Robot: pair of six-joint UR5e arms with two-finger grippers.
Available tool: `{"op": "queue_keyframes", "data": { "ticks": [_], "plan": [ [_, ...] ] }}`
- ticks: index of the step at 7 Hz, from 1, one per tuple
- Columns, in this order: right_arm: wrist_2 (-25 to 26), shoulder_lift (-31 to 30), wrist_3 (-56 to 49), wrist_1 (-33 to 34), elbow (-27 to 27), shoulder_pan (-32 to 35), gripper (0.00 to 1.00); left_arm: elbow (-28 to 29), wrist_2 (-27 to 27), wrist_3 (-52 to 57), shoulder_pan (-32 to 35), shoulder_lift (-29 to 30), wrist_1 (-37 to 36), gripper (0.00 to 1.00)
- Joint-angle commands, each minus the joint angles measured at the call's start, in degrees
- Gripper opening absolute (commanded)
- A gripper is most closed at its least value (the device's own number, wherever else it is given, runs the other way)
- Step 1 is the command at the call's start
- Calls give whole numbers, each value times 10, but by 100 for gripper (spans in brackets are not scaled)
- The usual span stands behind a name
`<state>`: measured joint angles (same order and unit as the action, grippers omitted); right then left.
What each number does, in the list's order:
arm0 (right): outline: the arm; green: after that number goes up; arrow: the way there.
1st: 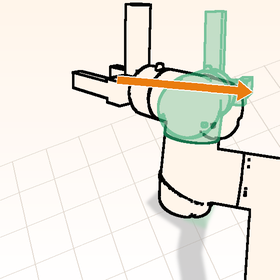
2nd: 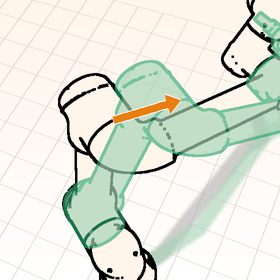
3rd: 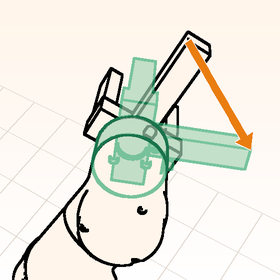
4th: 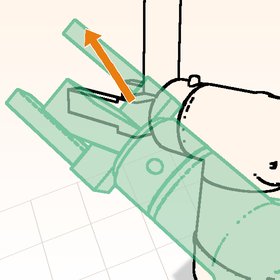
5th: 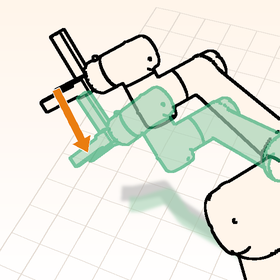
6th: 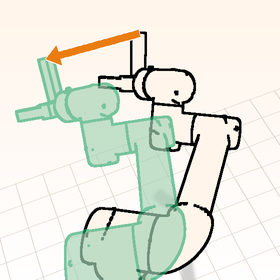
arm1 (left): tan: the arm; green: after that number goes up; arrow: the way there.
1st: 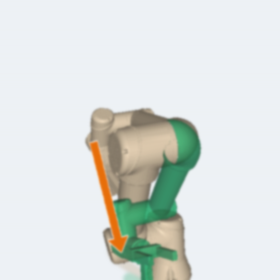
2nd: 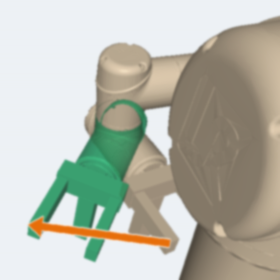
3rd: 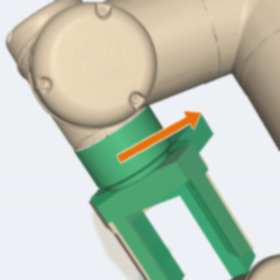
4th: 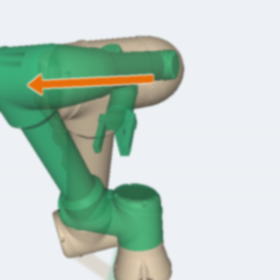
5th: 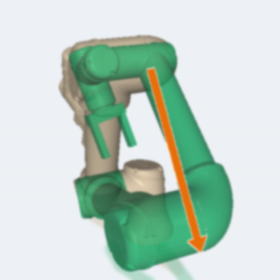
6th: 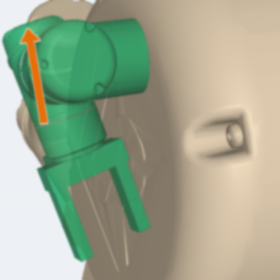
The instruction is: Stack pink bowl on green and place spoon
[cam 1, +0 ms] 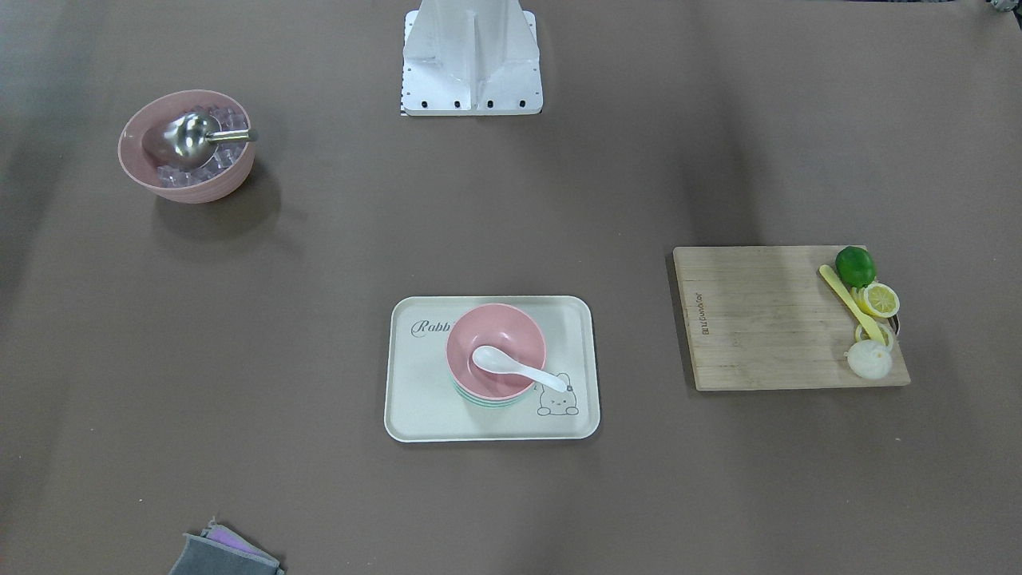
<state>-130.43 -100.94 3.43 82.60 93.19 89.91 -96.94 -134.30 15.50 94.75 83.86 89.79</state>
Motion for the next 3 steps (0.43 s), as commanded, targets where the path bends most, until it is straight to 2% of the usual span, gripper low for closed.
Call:
{"op": "queue_keyframes", "data": {
  "ticks": [1, 3],
  "plan": [
    [-1, -13, 0, -34, -1, 0, 100, 0, 0, 0, 0, 1, -1, 98],
    [-2, -22, 0, -51, 0, 0, 100, 0, 0, 0, 0, 1, -1, 98]
  ]
}}
